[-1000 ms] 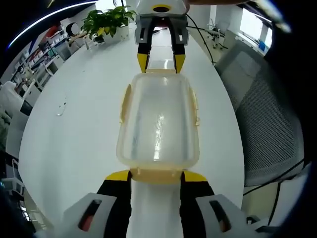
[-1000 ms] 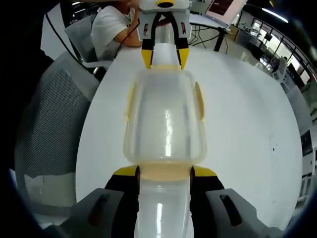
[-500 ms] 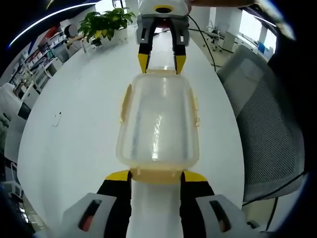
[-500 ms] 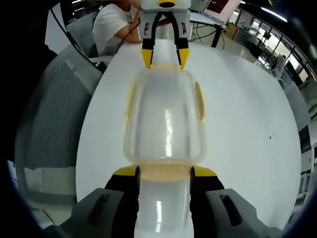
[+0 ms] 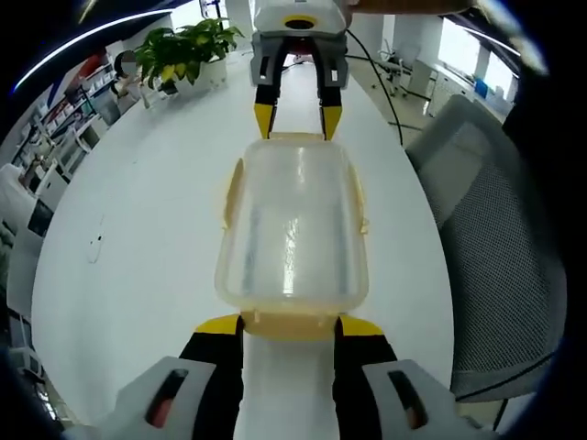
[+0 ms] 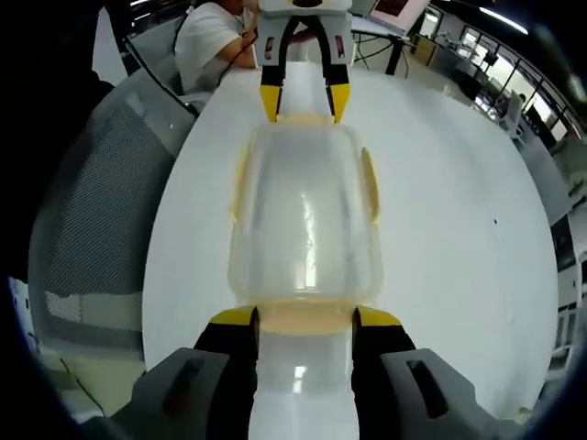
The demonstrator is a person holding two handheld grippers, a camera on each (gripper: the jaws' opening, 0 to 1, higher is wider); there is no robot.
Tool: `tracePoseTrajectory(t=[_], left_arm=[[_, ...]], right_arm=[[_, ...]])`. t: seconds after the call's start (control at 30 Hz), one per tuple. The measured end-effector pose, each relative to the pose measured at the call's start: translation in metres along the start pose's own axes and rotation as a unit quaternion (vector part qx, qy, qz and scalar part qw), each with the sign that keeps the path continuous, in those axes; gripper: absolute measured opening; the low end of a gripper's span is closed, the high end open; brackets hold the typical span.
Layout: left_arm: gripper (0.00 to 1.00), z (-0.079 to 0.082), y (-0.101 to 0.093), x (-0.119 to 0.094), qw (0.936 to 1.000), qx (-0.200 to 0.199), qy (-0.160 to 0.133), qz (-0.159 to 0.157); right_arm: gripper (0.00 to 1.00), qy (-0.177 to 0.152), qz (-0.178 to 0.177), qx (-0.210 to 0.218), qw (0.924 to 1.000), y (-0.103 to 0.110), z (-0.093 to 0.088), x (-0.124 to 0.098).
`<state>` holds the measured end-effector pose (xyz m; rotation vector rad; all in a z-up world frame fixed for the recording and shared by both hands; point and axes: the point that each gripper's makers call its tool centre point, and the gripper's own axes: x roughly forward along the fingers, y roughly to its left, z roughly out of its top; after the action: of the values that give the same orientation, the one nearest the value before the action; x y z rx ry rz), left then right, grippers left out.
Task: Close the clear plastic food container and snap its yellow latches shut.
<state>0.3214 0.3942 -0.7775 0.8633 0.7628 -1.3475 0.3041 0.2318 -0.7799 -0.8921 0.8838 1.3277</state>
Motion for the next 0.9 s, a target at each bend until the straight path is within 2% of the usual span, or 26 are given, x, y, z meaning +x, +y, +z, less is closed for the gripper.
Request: tracePoseTrajectory(t=[0.3,0.9], left_arm=[[0.32,0.020,0.004,0.014,1.0000,-0.007,-0.006,-0.003],[0.32,0.071,-0.003,0.040,0.9995,-0.009,-0.027,-0.013]], right_arm=[[0.37,0.011,-0.005,-0.002,0.9999,-0.006,-0.022,-0.009],[0.37,0.043,-0.006,-0.003,0.9991,-0.005,-0.076,-0.028]])
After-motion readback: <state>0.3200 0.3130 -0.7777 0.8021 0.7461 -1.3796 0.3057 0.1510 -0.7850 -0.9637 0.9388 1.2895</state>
